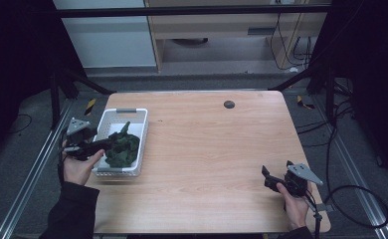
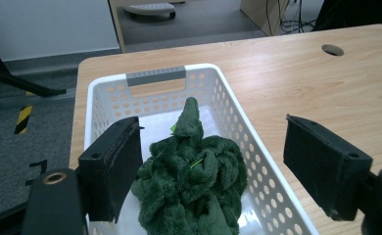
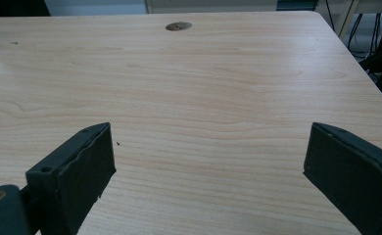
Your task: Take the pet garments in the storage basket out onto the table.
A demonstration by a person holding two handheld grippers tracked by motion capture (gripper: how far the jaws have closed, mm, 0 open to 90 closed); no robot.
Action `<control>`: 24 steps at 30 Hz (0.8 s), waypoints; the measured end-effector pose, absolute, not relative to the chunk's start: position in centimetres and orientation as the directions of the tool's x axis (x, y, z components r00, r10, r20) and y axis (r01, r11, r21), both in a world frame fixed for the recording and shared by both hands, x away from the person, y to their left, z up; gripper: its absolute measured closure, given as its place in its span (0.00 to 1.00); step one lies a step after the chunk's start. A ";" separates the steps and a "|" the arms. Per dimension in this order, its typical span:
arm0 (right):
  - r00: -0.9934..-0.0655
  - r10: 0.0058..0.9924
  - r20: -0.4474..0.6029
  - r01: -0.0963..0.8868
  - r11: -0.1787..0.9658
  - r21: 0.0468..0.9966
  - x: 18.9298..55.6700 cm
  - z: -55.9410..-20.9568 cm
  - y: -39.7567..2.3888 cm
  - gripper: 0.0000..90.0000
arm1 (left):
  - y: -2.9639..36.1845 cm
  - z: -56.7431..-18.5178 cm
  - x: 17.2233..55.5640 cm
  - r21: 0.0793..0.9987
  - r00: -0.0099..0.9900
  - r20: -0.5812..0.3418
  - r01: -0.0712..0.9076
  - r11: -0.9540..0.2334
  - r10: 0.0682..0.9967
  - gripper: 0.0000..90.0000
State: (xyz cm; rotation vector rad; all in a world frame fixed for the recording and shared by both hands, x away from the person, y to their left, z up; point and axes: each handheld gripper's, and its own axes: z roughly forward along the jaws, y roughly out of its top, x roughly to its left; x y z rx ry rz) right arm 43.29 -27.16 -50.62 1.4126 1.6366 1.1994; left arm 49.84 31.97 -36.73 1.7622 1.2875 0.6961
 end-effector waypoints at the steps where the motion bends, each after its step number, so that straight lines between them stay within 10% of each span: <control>1: -0.201 0.976 0.084 0.374 -0.003 0.928 43.3 -50.6 -27.2 0.05 | 32.0 -36.8 50.1 0.857 0.328 -0.034 0.495 -0.141 0.944 0.24; 24: -0.211 0.974 0.077 0.379 0.009 0.925 43.4 -50.6 -27.1 0.06 | 32.3 -38.2 53.6 0.741 0.348 0.032 0.620 -0.256 0.937 0.20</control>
